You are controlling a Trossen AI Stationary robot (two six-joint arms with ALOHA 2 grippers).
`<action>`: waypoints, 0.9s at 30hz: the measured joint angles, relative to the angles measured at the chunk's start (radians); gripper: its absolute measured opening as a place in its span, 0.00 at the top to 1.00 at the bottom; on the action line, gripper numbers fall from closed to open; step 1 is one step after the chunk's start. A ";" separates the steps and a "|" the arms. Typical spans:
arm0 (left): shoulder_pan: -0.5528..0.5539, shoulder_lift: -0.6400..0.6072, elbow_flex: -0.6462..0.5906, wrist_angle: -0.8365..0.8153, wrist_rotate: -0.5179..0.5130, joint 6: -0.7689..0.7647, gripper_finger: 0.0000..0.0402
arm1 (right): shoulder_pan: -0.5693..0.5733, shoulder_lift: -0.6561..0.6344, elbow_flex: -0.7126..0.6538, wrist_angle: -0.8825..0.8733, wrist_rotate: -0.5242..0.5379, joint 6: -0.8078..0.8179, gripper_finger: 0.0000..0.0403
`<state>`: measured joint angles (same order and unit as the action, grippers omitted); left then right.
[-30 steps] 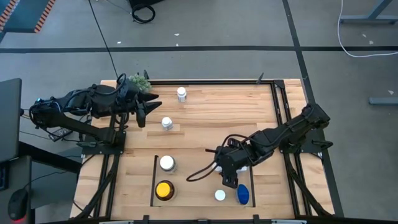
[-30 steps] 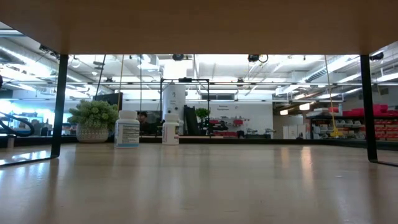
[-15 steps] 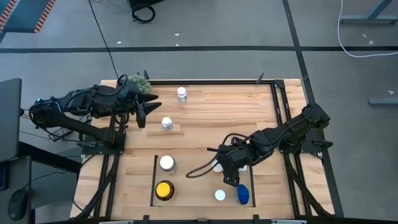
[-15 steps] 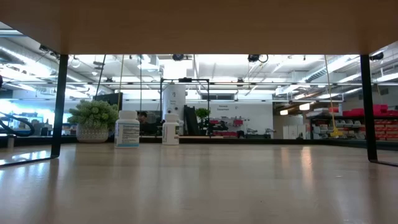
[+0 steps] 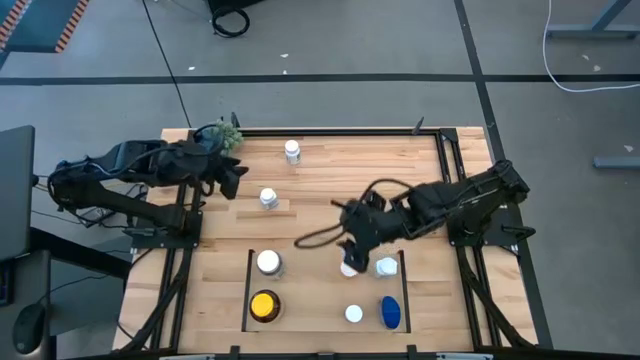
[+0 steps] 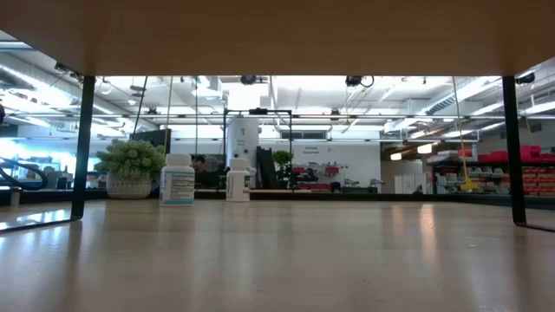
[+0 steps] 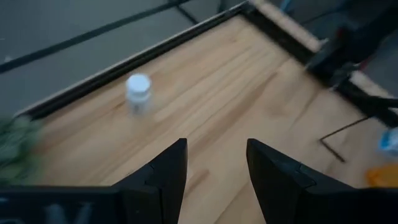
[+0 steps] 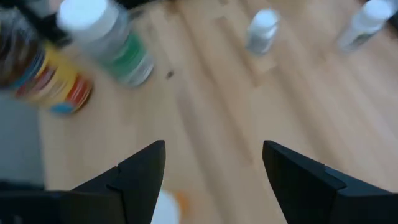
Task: Pick and place medicine bottles onto shelf by color
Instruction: Put the white blue pill bottle on the shelf
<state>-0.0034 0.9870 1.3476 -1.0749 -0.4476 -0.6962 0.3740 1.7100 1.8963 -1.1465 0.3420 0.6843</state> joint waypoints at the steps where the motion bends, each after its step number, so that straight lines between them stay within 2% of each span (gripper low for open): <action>1: 0.010 0.006 0.001 -0.019 0.000 -0.005 0.57 | -0.015 0.000 0.006 0.000 0.015 -0.006 0.32; 7: 0.104 0.058 0.001 -0.144 0.054 0.054 0.57 | -0.105 0.000 0.013 0.019 0.023 -0.016 0.32; 13: 0.214 0.181 0.000 -0.199 0.142 0.153 0.53 | -0.148 0.000 0.013 0.048 0.022 -0.058 0.32; 20: 0.302 0.347 0.001 -0.138 0.369 0.285 0.41 | -0.151 0.001 0.013 0.046 0.022 -0.076 0.32; 27: 0.335 0.528 0.001 -0.138 0.385 0.397 0.33 | -0.149 0.001 0.013 0.041 0.023 -0.089 0.32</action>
<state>0.3314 1.5148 1.3483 -1.2129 -0.0623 -0.2995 0.2254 1.7107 1.9095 -1.1053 0.3654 0.5950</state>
